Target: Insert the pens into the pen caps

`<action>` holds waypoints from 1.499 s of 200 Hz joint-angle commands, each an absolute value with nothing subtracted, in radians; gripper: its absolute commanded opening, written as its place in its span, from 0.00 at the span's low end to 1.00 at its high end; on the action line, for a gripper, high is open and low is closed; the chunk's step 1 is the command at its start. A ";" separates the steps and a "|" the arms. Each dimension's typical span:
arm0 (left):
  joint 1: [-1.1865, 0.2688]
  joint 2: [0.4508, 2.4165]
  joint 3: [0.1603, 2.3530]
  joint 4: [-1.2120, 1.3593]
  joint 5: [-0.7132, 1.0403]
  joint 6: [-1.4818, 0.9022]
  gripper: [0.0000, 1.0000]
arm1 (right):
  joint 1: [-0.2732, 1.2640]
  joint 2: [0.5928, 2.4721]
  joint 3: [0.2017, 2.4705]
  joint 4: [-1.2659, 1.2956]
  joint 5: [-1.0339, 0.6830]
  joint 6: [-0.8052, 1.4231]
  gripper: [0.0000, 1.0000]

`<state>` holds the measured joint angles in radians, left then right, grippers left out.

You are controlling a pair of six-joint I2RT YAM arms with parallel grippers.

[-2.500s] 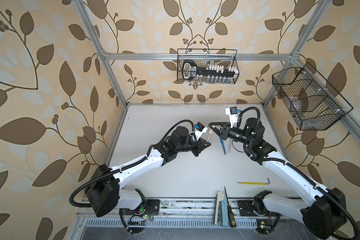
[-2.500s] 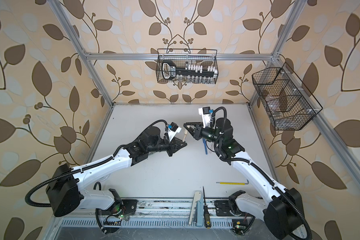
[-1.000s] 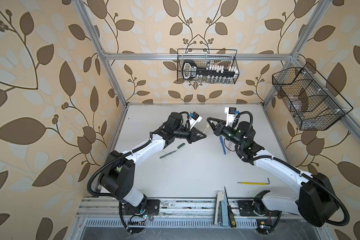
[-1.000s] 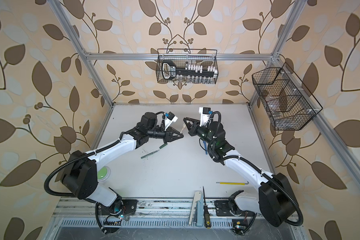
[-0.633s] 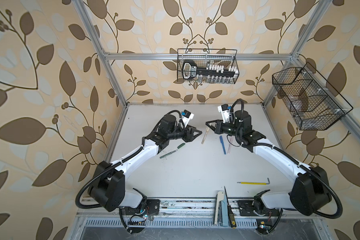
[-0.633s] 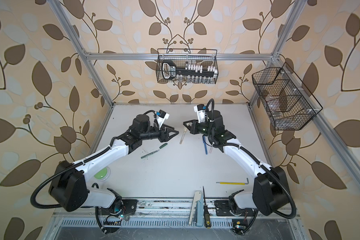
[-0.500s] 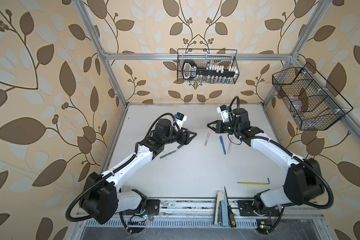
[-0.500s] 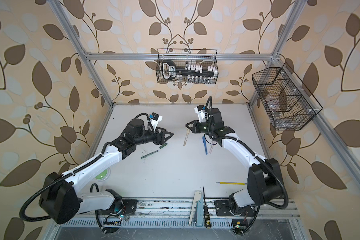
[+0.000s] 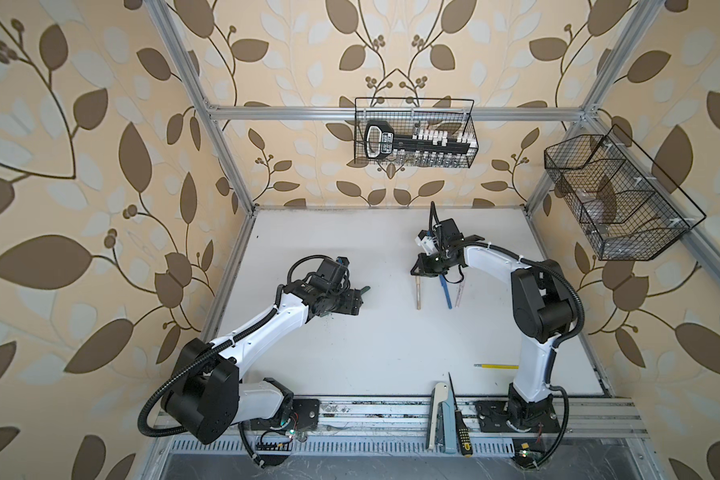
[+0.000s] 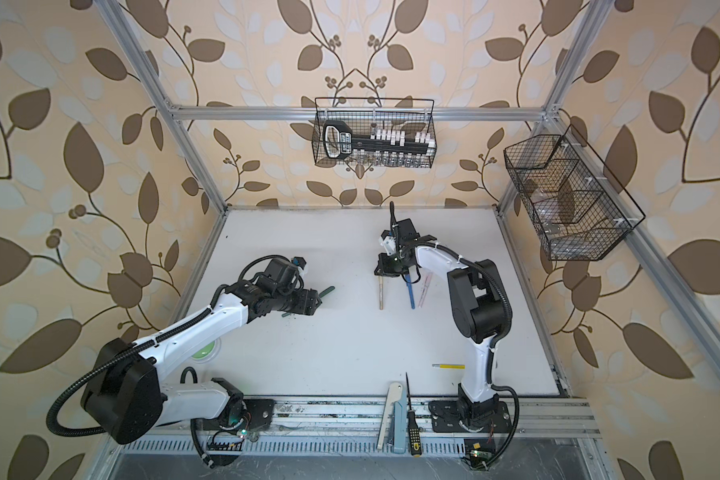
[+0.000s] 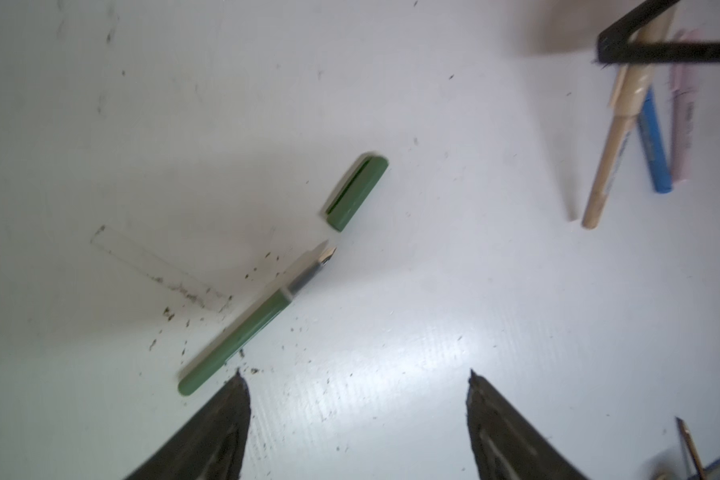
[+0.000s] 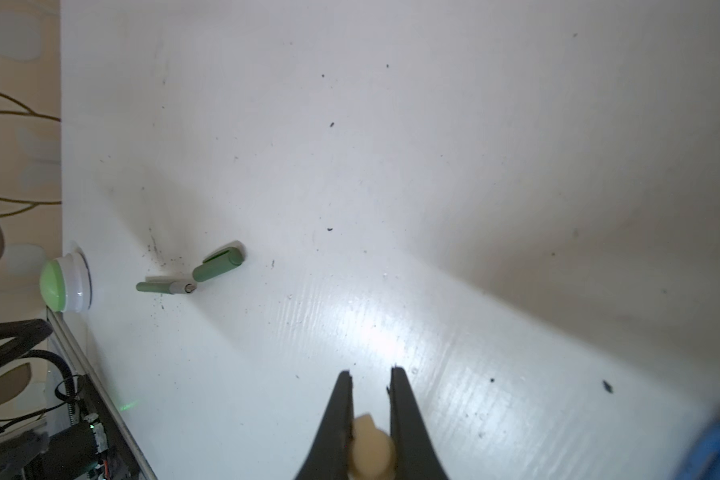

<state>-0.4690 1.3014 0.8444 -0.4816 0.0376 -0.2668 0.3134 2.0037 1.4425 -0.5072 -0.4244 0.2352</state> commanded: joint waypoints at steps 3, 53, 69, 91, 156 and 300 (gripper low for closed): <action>-0.449 1.329 0.862 -0.543 -0.062 -0.291 0.84 | 0.297 2.053 1.507 -0.598 -0.365 0.168 0.00; -0.411 1.431 0.894 -0.550 -0.037 -0.255 0.99 | 0.278 2.097 1.519 -0.634 -0.266 0.150 0.06; -0.408 1.479 0.912 -0.550 -0.025 -0.237 0.99 | 0.278 2.095 1.514 -0.634 -0.246 0.147 0.10; -0.407 1.515 0.938 -0.568 -0.015 -0.207 0.97 | 0.276 2.089 1.512 -0.633 -0.221 0.147 0.18; -0.407 1.631 1.003 -0.632 -0.031 -0.133 0.88 | 0.277 2.054 1.508 -0.620 -0.201 0.147 0.32; -0.403 1.781 1.060 -0.707 0.074 -0.110 0.36 | 0.300 1.613 1.165 -0.273 -0.506 0.319 0.39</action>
